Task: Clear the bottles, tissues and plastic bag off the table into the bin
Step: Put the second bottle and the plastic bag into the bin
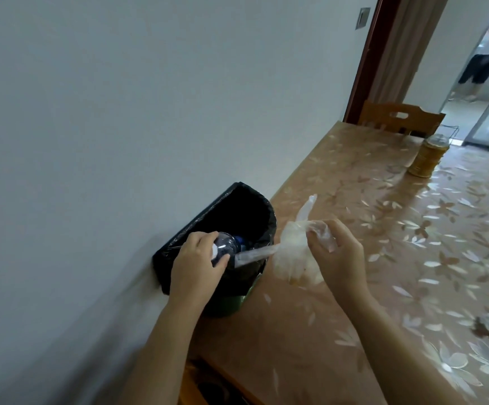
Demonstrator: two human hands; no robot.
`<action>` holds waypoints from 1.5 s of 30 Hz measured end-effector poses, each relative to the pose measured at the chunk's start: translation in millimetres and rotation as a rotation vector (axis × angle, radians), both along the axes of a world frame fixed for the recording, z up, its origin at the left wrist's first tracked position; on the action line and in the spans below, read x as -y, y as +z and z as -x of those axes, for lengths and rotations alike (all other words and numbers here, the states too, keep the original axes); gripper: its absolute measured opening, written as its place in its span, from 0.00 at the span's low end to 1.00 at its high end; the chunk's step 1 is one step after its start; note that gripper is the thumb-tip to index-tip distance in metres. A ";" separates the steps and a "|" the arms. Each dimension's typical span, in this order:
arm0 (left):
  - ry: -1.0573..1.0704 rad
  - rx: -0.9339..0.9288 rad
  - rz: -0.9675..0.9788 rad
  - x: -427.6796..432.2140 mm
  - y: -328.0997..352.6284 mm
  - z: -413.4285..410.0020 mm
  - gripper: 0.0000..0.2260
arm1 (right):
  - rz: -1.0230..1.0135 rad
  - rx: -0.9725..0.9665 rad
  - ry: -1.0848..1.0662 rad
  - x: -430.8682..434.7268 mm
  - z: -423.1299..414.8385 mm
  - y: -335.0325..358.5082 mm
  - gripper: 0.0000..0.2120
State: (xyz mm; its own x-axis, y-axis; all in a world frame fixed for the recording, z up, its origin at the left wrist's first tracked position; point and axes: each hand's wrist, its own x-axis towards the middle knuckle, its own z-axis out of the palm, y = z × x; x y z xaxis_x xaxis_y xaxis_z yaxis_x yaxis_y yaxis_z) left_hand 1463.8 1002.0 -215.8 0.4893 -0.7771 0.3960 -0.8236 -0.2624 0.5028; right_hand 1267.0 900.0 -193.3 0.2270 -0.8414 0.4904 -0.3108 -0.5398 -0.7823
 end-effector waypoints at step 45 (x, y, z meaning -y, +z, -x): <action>0.037 0.055 0.062 -44.8 7.7 0.3 0.17 | -0.049 -0.198 0.228 38.9 -105.3 -20.7 0.13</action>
State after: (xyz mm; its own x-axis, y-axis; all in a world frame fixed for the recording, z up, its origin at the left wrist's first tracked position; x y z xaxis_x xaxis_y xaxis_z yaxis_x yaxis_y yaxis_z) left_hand 1463.5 1046.7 -208.2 0.4937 -0.7320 0.4696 -0.8407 -0.2634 0.4732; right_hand 1372.3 861.1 -213.9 0.4993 -0.7797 0.3778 -0.3349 -0.5759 -0.7457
